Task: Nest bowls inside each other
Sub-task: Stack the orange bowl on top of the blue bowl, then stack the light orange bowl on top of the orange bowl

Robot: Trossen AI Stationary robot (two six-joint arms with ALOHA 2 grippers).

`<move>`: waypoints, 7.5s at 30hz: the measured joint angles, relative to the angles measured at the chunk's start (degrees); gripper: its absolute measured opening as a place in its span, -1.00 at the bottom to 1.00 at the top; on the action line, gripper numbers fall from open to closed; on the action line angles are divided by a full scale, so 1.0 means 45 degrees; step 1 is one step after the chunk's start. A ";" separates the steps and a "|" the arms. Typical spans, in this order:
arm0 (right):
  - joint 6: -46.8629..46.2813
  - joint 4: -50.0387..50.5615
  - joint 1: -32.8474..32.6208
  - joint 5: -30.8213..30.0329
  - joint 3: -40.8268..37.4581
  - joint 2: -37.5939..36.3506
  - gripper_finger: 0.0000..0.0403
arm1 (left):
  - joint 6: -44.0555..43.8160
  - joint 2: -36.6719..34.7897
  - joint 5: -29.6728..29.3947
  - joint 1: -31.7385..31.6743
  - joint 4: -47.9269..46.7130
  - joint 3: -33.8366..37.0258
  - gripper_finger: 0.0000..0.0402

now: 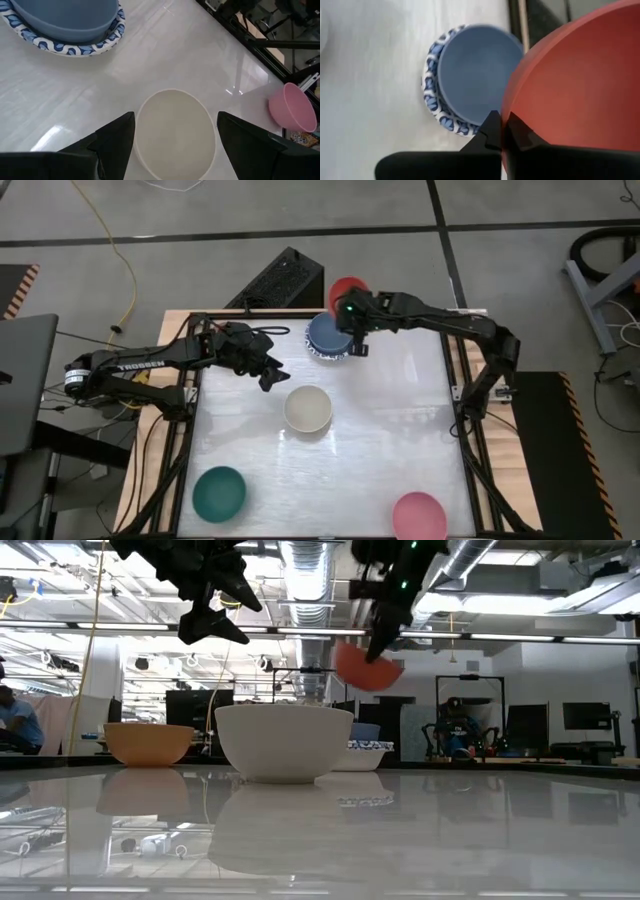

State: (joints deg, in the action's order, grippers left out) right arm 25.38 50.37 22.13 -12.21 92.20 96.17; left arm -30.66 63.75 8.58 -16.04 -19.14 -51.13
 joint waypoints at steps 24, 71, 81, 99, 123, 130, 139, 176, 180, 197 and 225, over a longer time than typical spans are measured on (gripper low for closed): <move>0.0252 0.2095 0.0451 0.3263 0.3254 0.4108 -0.97 | -0.0202 0.0000 -0.0049 -0.0004 -0.0267 -0.0002 0.35; -0.0931 0.1902 0.0372 0.2721 0.3211 0.3300 -0.31 | -0.0120 0.0005 -0.0329 -0.0014 -0.0320 -0.0005 0.35; -0.2806 0.2065 0.0032 0.2716 0.3211 0.0079 -0.26 | 0.0602 0.0282 -0.2446 -0.0575 -0.4363 -0.0015 0.35; -0.4813 0.2114 -0.1824 0.2075 0.3211 -0.2483 -0.28 | 0.2600 0.1467 -0.5455 -0.2952 -0.6110 -0.0015 0.35; -0.7022 0.3779 -0.4085 0.0026 0.3211 -0.2454 -0.28 | 0.3506 0.4829 -0.5673 -0.3142 -0.6038 -0.0004 -0.52; -0.7906 0.3890 -0.4906 -0.1647 0.3211 -0.2454 -0.28 | 0.4053 0.4823 -0.5112 -0.3142 -0.5966 -0.0003 -0.97; -1.3120 0.6968 -0.4528 -0.4522 0.3211 -0.2721 -0.28 | 0.5352 0.3931 -0.4626 -0.2005 -0.5964 -0.0013 -1.00; -1.2031 0.1368 -0.2973 -0.3851 0.3206 -0.2348 -0.28 | 1.8063 0.1964 -1.2575 0.3639 -0.4358 -0.3954 -1.00; -1.0588 -0.0075 -0.2985 -0.3888 0.3206 -0.2092 -0.28 | 2.0021 0.2521 -1.2831 0.3633 -0.3019 -0.3959 -1.00; -0.8191 -0.1813 -0.3519 -0.4269 0.3188 -0.1346 -0.28 | 2.3199 0.4862 -1.4868 0.3377 0.0191 -0.3955 -1.00; -0.7207 -0.2375 -0.3365 -0.4652 0.3215 -0.1115 -0.28 | 2.5084 0.4833 -1.5185 0.3352 0.2183 -0.3954 -1.00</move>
State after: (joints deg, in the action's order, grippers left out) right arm -7.05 39.68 6.99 -33.15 106.67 91.15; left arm 82.22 85.49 -59.75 -0.95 -9.31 -68.93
